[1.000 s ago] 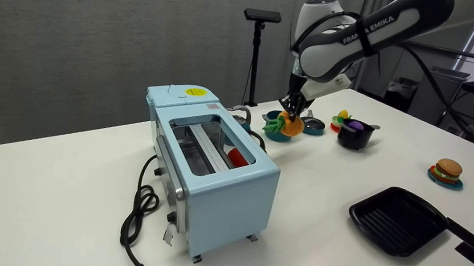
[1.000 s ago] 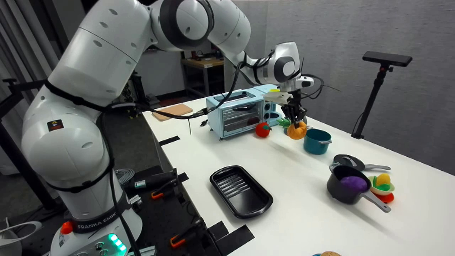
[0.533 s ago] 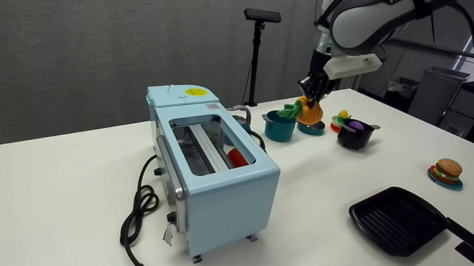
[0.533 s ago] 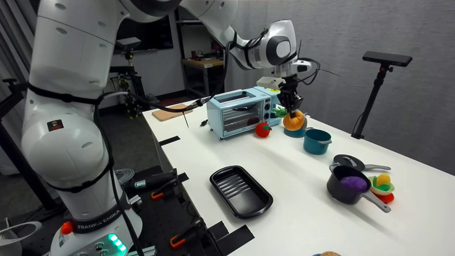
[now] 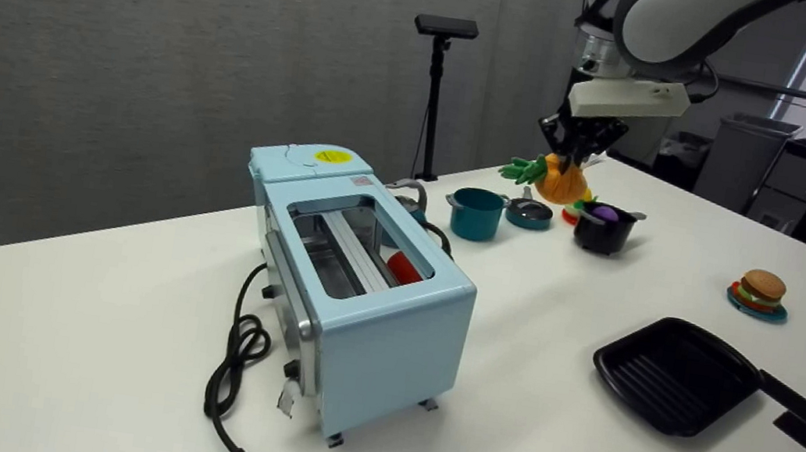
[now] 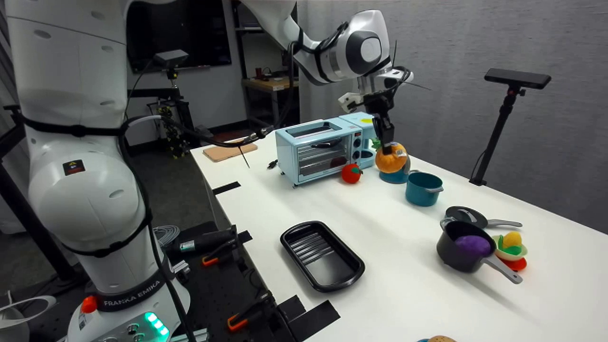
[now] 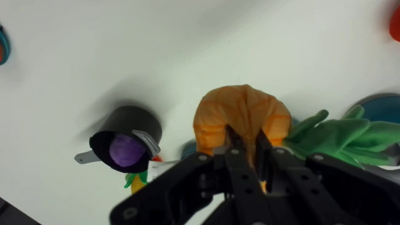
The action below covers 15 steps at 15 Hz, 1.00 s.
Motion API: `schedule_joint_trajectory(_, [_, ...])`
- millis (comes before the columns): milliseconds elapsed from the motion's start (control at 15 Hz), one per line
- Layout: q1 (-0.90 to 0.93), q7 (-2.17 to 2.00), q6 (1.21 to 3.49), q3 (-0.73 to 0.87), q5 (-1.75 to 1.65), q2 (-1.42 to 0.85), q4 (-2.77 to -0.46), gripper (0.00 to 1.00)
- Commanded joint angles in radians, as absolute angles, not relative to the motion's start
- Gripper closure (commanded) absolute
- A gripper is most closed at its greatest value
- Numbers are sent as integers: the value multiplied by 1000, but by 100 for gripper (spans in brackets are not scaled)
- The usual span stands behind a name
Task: Move the pineapple plushie closer to the black plate
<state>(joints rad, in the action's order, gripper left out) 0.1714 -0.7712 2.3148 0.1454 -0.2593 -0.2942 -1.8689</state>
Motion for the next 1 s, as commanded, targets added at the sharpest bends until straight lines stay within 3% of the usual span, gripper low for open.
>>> schedule_joint_trajectory(0, [182,-1004,2274,153,-325,-235,-1926,97])
schedule_joint_trajectory(533, [149,-1279,2198,115,-293,-237,-1941,97])
schedule_joint_trajectory(933, [105,-1205,2317,53,-63,-233,-1998,97])
